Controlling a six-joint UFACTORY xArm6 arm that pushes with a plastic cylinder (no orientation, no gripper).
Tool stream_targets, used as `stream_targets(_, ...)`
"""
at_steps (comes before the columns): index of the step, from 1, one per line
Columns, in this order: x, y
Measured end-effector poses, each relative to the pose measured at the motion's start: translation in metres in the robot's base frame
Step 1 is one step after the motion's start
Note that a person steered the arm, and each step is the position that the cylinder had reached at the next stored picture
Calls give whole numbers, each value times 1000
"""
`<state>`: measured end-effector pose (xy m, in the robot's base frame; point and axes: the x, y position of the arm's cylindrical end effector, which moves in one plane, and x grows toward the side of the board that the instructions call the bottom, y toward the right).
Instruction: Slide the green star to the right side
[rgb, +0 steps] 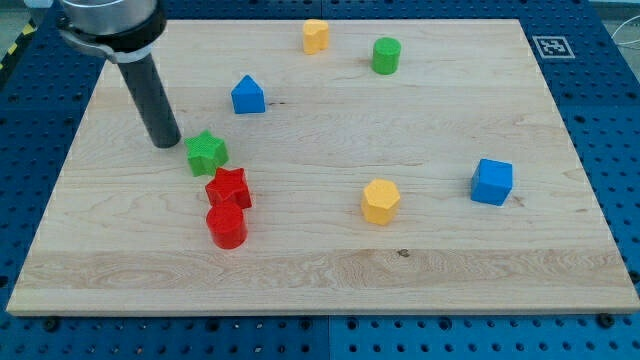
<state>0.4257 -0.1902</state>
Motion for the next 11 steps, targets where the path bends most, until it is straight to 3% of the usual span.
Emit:
stream_targets(2,27,27)
stream_targets(4,27,36)
stream_targets(7,-7,75)
stream_targets(11,-8,108)
